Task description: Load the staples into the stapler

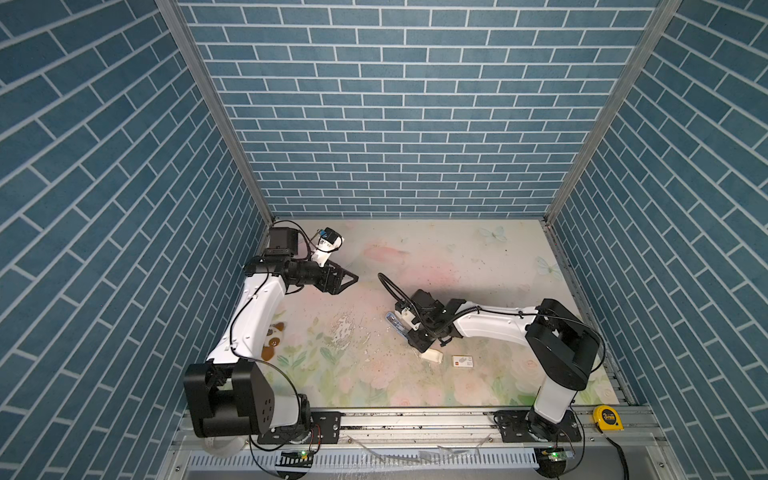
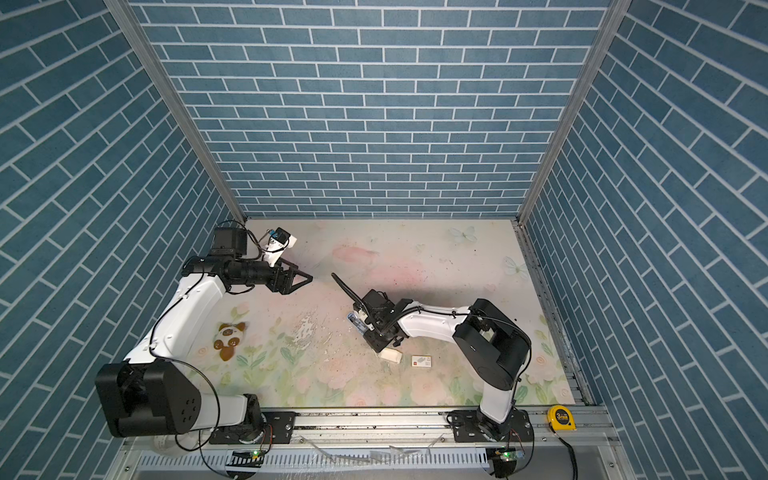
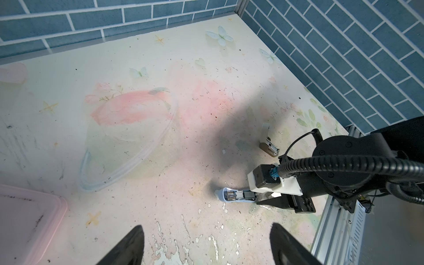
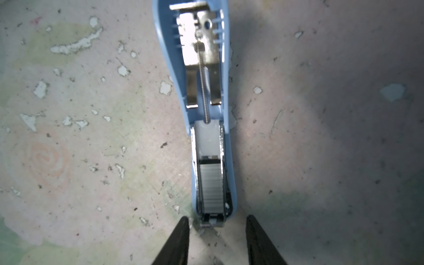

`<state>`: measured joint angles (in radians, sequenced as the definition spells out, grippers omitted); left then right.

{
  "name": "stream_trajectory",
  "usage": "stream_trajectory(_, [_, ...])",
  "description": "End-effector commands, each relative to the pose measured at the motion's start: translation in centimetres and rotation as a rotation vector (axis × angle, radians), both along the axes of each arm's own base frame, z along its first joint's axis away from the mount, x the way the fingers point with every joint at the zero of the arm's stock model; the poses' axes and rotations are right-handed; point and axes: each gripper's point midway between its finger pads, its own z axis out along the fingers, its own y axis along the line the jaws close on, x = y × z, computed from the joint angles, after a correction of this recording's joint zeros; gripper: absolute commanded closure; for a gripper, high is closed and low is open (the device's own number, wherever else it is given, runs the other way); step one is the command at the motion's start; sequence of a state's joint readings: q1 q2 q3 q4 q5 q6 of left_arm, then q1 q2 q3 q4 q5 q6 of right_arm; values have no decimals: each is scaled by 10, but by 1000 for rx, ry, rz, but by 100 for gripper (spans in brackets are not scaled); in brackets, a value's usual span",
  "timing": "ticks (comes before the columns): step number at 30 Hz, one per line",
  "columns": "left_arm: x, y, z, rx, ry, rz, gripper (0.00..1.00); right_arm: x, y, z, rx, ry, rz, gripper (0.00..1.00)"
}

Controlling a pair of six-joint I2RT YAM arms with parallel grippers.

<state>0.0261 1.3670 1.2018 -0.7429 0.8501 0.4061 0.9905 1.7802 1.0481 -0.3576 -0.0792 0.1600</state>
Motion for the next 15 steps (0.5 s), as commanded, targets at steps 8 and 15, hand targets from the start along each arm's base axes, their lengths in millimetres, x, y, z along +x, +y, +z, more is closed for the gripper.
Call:
stream_trajectory(8, [6,1,-14,5,22,-8,13,7,8,7,35,-48,-3,64])
stream_trajectory(15, [5,2,-26,33,45,-50,16,7,13,5,82,-53,-6,65])
